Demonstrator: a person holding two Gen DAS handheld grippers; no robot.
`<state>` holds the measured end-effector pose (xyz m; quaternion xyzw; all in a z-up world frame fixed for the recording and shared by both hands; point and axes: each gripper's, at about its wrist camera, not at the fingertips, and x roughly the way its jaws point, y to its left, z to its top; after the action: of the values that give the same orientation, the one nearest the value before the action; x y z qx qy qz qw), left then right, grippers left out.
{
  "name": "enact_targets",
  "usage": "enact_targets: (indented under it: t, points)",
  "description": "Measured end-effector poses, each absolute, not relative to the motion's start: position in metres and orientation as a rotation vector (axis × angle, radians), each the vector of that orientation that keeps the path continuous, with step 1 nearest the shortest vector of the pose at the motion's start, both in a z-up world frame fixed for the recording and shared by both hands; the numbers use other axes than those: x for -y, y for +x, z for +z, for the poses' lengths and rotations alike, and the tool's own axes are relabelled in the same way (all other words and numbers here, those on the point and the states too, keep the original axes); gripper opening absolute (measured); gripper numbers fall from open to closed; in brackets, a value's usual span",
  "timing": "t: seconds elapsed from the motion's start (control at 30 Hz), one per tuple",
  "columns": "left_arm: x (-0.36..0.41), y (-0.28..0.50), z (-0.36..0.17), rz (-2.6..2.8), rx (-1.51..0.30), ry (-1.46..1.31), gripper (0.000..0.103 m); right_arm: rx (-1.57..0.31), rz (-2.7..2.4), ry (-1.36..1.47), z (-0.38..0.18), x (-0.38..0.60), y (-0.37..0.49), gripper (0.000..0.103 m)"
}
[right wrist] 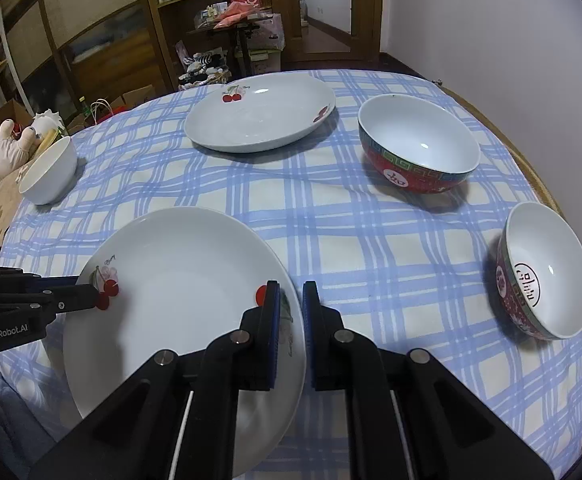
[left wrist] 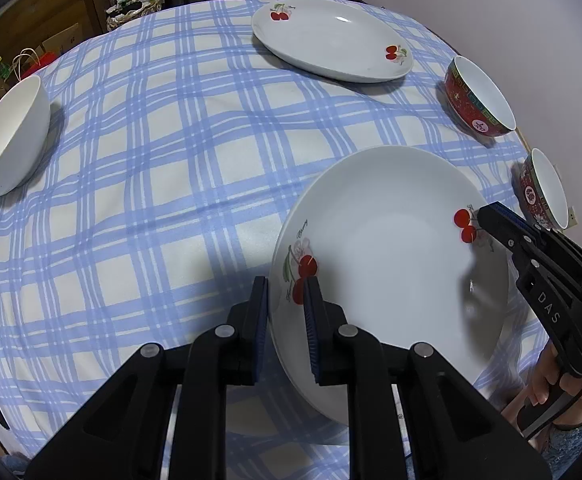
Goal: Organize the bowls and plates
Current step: 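Lower the cherry plates onto the cloth and open both tools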
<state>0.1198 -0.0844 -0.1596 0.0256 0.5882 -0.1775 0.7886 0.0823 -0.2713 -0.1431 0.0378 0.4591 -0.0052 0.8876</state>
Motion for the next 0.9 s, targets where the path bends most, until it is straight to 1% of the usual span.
enact_targets:
  t: [0.57,0.63,0.67,0.77,0.83,0.9]
  points:
    - [0.074,0.119,-0.149,-0.35,-1.258,0.063,0.021,-0.943,-0.008,0.091,-0.14,0.273,0.081,0.013]
    - [0.073,0.118,-0.147,-0.339,-1.254,0.076,0.026,-0.934,-0.01,0.092,-0.137,0.272,0.079,0.013]
    - [0.071,0.118,-0.147,-0.333,-1.255,0.086,0.031,-0.931,-0.014,0.093,-0.136,0.272,0.078,0.013]
    - [0.068,0.117,-0.149,-0.322,-1.267,0.084,0.032,-0.929,-0.036,0.106,-0.135,0.274,0.077,0.013]
    - [0.067,0.118,-0.146,-0.312,-1.26,0.086,0.036,-0.932,-0.039,0.126,-0.133,0.279,0.076,0.014]
    - [0.066,0.117,-0.141,-0.299,-1.238,0.093,0.049,-0.925,-0.053,0.147,-0.131,0.283,0.073,0.015]
